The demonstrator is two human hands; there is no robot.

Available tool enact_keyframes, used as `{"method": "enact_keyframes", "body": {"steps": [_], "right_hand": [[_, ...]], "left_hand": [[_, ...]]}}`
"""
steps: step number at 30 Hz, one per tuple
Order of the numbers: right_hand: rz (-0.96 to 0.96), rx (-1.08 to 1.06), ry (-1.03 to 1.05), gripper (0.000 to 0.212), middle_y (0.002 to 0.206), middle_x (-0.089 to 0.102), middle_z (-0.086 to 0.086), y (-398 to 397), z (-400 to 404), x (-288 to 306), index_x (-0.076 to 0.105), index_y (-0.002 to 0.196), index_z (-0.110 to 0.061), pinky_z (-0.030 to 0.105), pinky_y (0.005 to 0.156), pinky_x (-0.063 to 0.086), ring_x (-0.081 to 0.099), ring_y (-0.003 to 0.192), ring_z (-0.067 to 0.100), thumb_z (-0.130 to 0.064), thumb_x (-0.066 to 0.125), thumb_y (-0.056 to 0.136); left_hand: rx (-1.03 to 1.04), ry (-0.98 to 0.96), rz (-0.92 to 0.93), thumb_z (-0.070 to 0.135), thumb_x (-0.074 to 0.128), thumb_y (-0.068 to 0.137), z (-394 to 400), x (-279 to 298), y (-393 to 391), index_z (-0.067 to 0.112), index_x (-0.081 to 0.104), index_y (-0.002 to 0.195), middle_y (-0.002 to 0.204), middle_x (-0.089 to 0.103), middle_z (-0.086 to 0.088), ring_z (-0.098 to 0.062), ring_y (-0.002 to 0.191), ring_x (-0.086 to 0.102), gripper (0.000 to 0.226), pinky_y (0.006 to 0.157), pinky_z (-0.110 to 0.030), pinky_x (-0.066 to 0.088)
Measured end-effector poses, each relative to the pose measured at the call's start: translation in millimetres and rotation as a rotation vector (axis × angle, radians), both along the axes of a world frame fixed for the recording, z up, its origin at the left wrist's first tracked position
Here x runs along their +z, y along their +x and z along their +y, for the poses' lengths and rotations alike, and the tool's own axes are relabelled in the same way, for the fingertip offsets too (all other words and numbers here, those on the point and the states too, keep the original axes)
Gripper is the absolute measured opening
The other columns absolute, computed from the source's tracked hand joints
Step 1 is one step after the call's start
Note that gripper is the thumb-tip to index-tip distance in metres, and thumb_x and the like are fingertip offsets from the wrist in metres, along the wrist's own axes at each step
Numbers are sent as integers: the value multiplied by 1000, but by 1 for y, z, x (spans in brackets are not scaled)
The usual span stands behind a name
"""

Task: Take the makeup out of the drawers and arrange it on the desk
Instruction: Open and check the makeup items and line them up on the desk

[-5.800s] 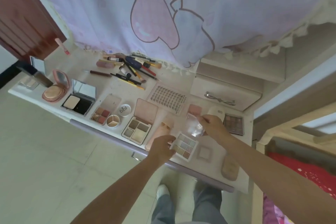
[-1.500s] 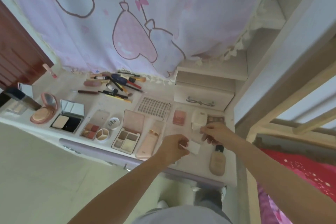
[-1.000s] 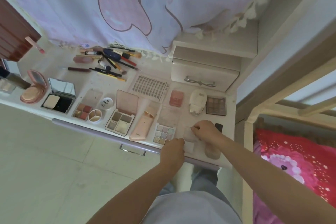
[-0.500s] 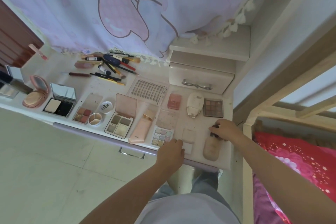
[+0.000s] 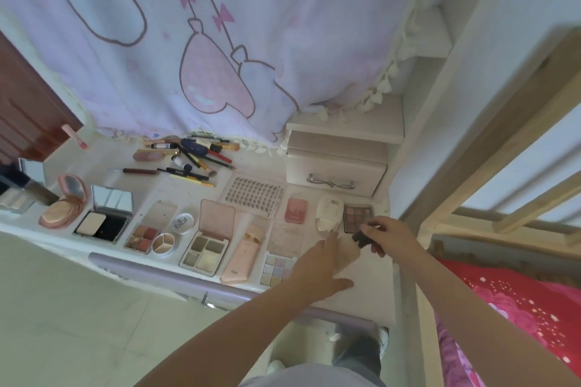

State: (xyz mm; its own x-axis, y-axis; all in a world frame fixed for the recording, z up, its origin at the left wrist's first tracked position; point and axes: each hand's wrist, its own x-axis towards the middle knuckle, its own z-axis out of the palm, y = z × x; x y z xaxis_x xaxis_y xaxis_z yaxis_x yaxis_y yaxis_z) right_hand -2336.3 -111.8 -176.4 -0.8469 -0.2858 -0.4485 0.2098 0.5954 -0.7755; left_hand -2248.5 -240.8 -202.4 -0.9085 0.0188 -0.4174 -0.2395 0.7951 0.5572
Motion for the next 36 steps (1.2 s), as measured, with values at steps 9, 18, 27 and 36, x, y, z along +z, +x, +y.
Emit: {"method": "enact_keyframes", "body": {"steps": [9, 18, 27, 36], "right_hand": [[324, 124, 190, 39, 60, 40, 1, 2, -46, 65, 40, 62, -12, 23, 51, 29, 41, 59, 16, -30, 35, 97], [628, 164, -217, 44, 49, 29, -3, 7, -61, 101, 32, 51, -19, 14, 44, 28, 33, 43, 6, -11, 40, 94], [348, 500, -197, 16, 89, 59, -7, -16, -54, 116, 50, 98, -28, 20, 65, 49, 58, 67, 8, -13, 45, 94], [286, 430, -210, 24, 72, 58, -4, -16, -60, 80, 52, 81, -29, 27, 64, 47, 53, 63, 11, -7, 49, 91]], "left_hand": [[109, -263, 353, 23, 49, 91, -26, 50, -14, 6, 35, 122, 117, 52, -10, -28, 100, 57, 39, 67, -27, 36], [-46, 104, 172, 28, 58, 88, -71, 122, -15, 15, 47, 107, 84, 57, 4, -17, 75, 62, 26, 70, -23, 47], [59, -45, 324, 31, 57, 88, -95, 119, -14, 9, 49, 112, 88, 52, -1, -12, 71, 49, 34, 59, -20, 39], [-11, -280, 307, 36, 53, 90, -93, 98, -21, 9, 46, 116, 105, 60, -7, -20, 84, 52, 38, 72, -26, 36]]}}
